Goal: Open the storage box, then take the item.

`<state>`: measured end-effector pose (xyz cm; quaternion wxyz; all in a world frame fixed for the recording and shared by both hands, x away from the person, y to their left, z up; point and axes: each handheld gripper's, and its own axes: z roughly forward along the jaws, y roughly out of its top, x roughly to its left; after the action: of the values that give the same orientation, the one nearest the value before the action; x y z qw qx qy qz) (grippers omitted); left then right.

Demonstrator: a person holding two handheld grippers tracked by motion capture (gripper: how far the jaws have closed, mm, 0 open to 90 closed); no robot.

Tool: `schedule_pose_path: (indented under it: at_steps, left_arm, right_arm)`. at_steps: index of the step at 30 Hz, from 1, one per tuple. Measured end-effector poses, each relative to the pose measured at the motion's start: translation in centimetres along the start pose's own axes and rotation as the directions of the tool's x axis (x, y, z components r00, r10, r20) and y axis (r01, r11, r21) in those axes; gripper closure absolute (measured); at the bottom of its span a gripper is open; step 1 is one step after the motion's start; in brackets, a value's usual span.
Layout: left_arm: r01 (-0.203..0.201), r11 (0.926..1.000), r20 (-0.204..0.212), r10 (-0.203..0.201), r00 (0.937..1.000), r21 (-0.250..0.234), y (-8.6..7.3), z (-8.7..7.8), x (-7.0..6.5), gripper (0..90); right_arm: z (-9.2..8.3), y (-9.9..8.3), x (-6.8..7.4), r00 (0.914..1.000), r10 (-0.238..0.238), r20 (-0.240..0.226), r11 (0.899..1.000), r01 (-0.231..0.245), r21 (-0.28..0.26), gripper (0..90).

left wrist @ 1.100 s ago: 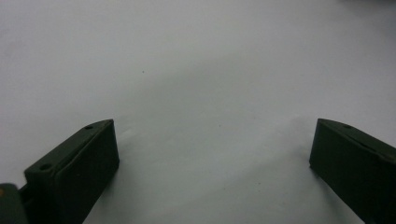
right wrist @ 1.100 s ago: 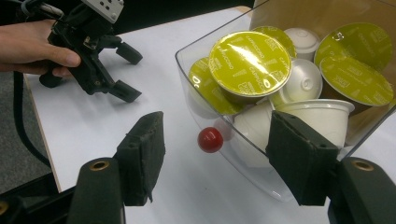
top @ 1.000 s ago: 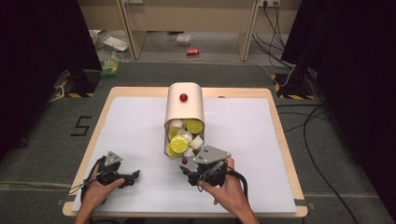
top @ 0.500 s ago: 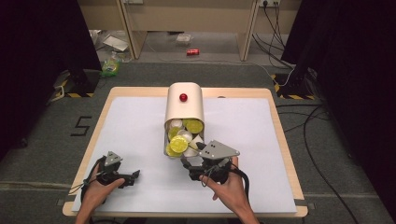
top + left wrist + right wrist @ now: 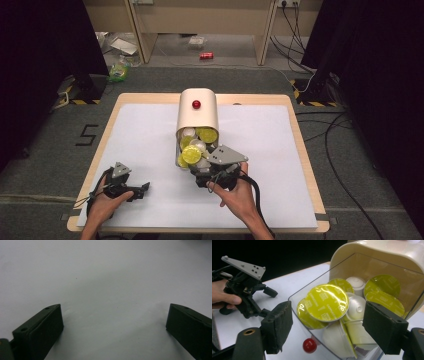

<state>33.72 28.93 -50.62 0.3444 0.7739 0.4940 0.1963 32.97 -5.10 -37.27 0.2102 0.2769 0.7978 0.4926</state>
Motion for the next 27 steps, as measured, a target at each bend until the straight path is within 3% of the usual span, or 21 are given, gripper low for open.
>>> schedule_pose_path:
  at_steps: [12, 19, 27]
  left_arm:
    - [-0.001, 1.0, -0.001, 0.001, 1.0, 0.0, 0.0, 0.0, 0.0, 0.1]
    - [-0.001, 1.0, -0.001, 0.001, 1.0, 0.0, 0.0, 0.0, 0.0, 0.1]
    - [-0.001, 1.0, -0.001, 0.001, 1.0, 0.0, 0.0, 0.0, 0.0, 0.1]
  right_arm:
    - [1.7, 0.8, 0.1, 0.9999, 0.0, 0.013, 1.0, 0.0, -0.015, 24.9]
    - [2.4, 1.1, 0.0, 0.9993, -0.02, 0.031, 1.0, 0.02, -0.004, 25.0]
    - [2.8, 0.9, -0.1, 0.9994, -0.008, 0.035, 1.0, 0.008, 0.007, 25.0]
